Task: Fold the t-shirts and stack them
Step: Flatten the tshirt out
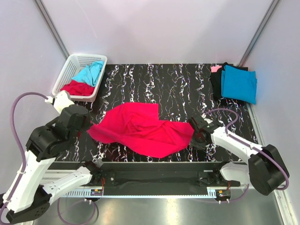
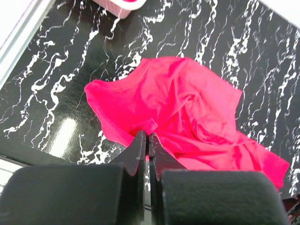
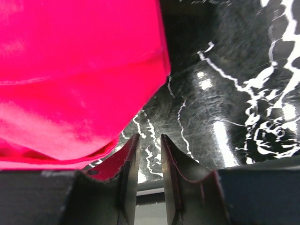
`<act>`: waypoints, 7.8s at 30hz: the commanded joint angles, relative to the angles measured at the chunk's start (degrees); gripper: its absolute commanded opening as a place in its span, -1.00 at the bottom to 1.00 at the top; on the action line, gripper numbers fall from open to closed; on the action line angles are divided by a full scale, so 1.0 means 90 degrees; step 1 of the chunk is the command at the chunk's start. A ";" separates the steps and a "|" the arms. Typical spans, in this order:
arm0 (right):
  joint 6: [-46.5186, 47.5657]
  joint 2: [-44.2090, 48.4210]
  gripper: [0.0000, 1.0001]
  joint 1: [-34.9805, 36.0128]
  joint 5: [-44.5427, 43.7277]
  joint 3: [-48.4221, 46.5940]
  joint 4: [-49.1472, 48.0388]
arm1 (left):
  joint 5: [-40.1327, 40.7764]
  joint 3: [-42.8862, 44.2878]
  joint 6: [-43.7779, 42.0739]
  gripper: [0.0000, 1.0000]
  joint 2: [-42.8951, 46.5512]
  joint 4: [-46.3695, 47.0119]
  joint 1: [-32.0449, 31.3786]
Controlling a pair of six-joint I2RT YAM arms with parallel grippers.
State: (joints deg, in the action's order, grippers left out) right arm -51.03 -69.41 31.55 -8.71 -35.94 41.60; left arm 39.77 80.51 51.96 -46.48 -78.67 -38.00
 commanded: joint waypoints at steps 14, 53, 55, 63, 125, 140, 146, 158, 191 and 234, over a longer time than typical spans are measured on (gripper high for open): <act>0.0103 -0.0637 -0.32 0.0010 0.0548 -0.0430 -0.0658 | -0.0229 -0.0078 -0.0110 -1.00 -0.0002 -0.0311 0.0023; -0.0287 -0.1645 -1.00 0.0947 -0.0631 -0.1591 0.0454 | -0.0249 -0.0137 -0.0129 -1.00 0.0194 -0.0419 0.0023; -0.0326 -0.1246 -1.00 0.1035 -0.0915 -0.1981 0.1146 | -0.0288 -0.0118 -0.0178 -1.00 0.0203 -0.0419 0.0023; -0.0590 0.0513 -1.00 0.1309 -0.2225 -0.3728 0.3538 | -0.0815 0.0681 -0.0899 -1.00 0.0427 -0.0253 0.0023; 0.4537 0.1587 -1.00 0.0078 -0.2637 -0.7940 0.2047 | -0.1518 0.4355 -0.3899 -1.00 -0.1585 0.1115 0.2103; 0.4625 0.1434 -1.00 0.0088 -0.2831 -0.7023 0.0907 | -0.1088 0.3857 -0.3763 -1.00 -0.1592 0.2500 0.2103; 0.4761 0.0809 -1.00 0.0078 -0.3016 -0.6914 0.0397 | -0.1186 0.4236 -0.3704 -1.00 -0.2675 0.2843 0.2113; 0.4732 0.1235 -1.00 0.0078 -0.2753 -0.7217 0.0728 | -0.1616 0.4611 -0.3733 -1.00 -0.2523 0.2404 0.2113; 0.3767 -0.1386 -1.00 -0.1791 -0.1820 -0.5401 -0.1301 | -0.1323 0.5799 -0.2991 -1.00 -0.6697 0.1915 0.2239; 0.2798 -0.1048 0.31 -0.2686 0.0929 -0.3195 -0.0922 | -0.5219 -0.1375 -0.1594 0.98 -0.4397 0.5400 0.2201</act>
State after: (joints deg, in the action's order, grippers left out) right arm -23.42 -78.46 5.56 -2.63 -69.30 30.13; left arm -0.40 72.64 33.19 -87.35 -36.73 -16.71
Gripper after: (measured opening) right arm 0.656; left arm 0.985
